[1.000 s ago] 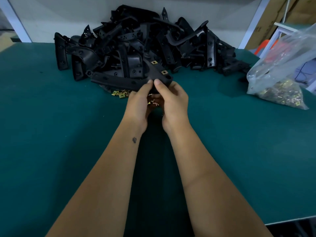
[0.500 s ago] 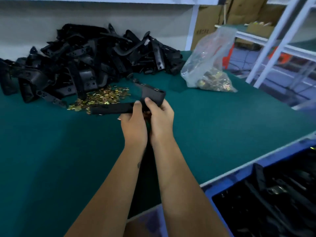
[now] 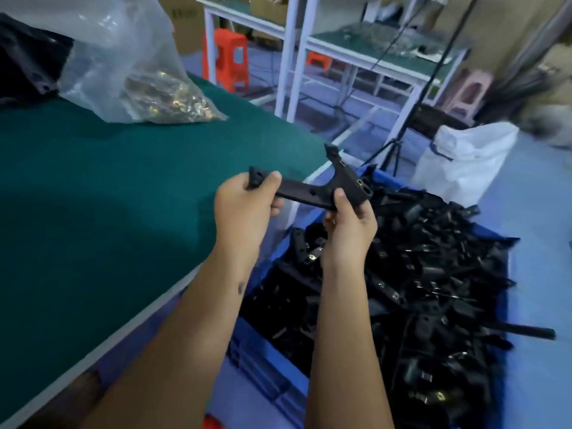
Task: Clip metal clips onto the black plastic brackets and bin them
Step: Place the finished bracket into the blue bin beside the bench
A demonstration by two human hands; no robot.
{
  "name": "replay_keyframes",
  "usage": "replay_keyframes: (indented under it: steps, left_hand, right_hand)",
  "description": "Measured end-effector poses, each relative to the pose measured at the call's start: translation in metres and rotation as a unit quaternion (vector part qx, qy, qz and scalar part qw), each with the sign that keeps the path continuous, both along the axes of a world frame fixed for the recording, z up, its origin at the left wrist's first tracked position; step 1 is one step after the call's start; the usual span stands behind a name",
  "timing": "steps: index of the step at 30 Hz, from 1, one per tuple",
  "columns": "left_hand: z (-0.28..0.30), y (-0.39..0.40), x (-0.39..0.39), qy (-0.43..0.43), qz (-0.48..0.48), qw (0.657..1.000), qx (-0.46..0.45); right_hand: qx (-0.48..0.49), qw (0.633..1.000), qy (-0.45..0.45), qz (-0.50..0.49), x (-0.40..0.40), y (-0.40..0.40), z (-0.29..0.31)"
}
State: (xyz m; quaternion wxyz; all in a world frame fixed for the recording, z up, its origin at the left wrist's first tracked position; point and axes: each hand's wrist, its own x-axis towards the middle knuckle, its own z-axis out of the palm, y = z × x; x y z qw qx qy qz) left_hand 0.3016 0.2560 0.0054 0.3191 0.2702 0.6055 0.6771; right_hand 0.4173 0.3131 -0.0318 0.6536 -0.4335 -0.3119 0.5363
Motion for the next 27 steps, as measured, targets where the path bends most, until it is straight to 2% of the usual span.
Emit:
replay_keyframes:
  steps: [3, 5, 8, 12, 15, 22, 25, 27]
  left_hand:
    - [-0.02, 0.008, 0.051, 0.013, -0.072, 0.997, -0.031]
    - [-0.042, 0.006, 0.078, -0.019, -0.119, 0.99, -0.075]
    - [-0.08, -0.007, 0.102, -0.145, -0.147, 0.969, -0.134]
    - [-0.108, -0.02, 0.103, -0.352, -0.11, 0.911, -0.184]
    - [-0.115, -0.023, 0.088, -0.426, -0.1, 0.882, -0.174]
    - [-0.122, -0.025, 0.061, -0.403, -0.2, 0.874, -0.183]
    - [-0.118, -0.024, 0.068, -0.339, -0.257, 0.884, -0.192]
    - [-0.111, -0.022, 0.074, -0.259, -0.3, 0.889, -0.23]
  right_hand:
    - [-0.048, 0.996, 0.021, -0.076, 0.038, 0.005, -0.021]
    - [-0.078, 0.988, 0.028, -0.133, 0.059, 0.006, -0.036]
    - [-0.114, 0.975, -0.033, -0.189, 0.079, 0.005, -0.06]
    - [-0.145, 0.967, -0.103, -0.181, 0.083, 0.0, -0.086]
    - [-0.151, 0.957, -0.134, -0.209, 0.077, -0.002, -0.098]
    - [-0.217, 0.907, -0.257, -0.253, 0.072, 0.005, -0.103]
    - [-0.231, 0.879, -0.293, -0.297, 0.069, 0.008, -0.096]
    - [-0.2, 0.869, -0.309, -0.33, 0.06, 0.006, -0.09]
